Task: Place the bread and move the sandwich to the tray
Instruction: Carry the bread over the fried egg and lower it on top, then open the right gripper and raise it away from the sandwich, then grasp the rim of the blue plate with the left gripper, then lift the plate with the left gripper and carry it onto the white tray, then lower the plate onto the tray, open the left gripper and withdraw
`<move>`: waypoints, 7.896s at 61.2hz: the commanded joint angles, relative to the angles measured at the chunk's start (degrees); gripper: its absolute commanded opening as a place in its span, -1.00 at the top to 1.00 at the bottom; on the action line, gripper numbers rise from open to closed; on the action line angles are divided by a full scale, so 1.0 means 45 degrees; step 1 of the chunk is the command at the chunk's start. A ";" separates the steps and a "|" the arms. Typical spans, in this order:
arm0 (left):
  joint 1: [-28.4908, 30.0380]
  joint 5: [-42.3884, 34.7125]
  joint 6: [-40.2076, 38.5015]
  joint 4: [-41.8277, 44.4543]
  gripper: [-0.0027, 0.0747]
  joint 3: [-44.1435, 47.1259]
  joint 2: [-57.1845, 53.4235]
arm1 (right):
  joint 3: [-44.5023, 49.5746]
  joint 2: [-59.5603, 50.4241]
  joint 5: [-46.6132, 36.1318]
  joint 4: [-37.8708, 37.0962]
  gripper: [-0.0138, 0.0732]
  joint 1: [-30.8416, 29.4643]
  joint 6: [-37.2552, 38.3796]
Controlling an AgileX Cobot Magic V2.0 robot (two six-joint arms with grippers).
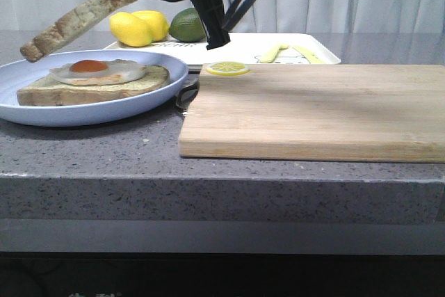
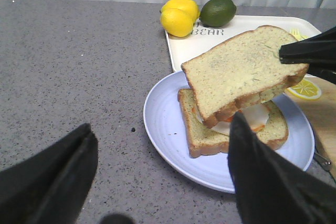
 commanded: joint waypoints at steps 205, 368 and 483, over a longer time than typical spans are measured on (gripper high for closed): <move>0.0960 0.6345 0.1493 -0.0822 -0.39 -0.7473 0.9707 | 0.5639 -1.4699 0.4109 -2.0185 -0.15 -0.1562 0.4537; 0.2519 0.5945 0.3780 -1.3192 0.98 -1.5137 1.7844 | 0.5639 -1.4699 0.4109 -2.0185 -0.15 -0.1562 0.4537; 0.1420 0.8064 0.2516 -0.6629 0.06 -1.7845 1.5867 | 0.5639 -1.4699 0.4109 -2.0185 -0.15 -0.1562 0.4537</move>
